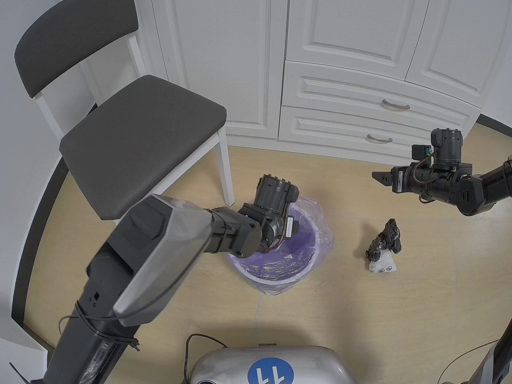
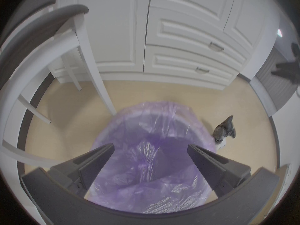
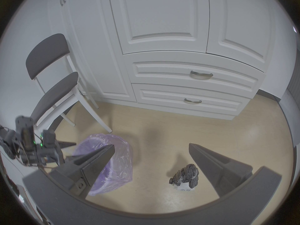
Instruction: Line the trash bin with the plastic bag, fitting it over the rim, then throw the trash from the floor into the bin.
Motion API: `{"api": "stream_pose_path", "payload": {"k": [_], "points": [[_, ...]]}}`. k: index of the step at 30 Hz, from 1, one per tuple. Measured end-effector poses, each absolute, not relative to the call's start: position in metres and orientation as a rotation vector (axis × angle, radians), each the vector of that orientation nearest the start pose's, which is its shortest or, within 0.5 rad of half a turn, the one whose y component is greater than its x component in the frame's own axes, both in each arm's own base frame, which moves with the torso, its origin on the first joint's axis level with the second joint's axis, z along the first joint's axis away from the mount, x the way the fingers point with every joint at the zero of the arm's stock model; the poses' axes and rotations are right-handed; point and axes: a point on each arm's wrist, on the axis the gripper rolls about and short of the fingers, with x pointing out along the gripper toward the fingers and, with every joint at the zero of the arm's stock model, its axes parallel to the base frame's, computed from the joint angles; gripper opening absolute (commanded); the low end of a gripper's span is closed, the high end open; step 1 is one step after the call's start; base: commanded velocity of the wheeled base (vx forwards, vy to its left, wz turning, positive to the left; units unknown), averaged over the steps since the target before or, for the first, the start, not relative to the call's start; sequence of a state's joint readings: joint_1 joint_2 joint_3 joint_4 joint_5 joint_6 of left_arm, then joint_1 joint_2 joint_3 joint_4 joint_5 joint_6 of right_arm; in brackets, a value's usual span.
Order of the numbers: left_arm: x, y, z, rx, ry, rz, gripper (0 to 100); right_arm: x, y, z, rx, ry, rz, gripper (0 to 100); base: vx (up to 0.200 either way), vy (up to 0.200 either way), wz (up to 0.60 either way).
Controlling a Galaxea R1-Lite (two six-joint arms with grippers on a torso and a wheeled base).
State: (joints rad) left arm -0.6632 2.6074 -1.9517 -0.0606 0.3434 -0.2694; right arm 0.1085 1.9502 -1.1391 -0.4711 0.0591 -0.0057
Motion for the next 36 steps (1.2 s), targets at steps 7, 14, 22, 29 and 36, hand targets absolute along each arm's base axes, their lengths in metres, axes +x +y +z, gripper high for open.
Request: {"api": "stream_pose_path", "payload": {"k": [7, 14, 22, 29, 36], "points": [[0.424, -0.33, 0.014, 0.028, 0.555, -0.235, 100, 0.383, 0.037, 0.171, -0.01, 0.331, 0.148, 100, 0.0, 0.0, 0.0], [0.436, -0.33, 0.002, -0.038, 0.445, -0.214, 100, 0.386, 0.036, 0.171, -0.008, 0.307, 0.146, 100, 0.0, 0.0, 0.0], [0.449, -0.321, -0.011, -0.078, 0.372, -0.172, 100, 0.39, 0.036, 0.165, -0.01, 0.287, 0.144, 100, 0.0, 0.0, 0.0], [0.456, -0.312, -0.034, -0.058, 0.359, -0.155, 100, 0.394, 0.035, 0.157, -0.013, 0.305, 0.148, 100, 0.0, 0.0, 0.0], [0.457, -0.308, -0.056, -0.017, 0.387, -0.162, 100, 0.396, 0.036, 0.151, -0.016, 0.32, 0.15, 100, 0.0, 0.0, 0.0]]}}
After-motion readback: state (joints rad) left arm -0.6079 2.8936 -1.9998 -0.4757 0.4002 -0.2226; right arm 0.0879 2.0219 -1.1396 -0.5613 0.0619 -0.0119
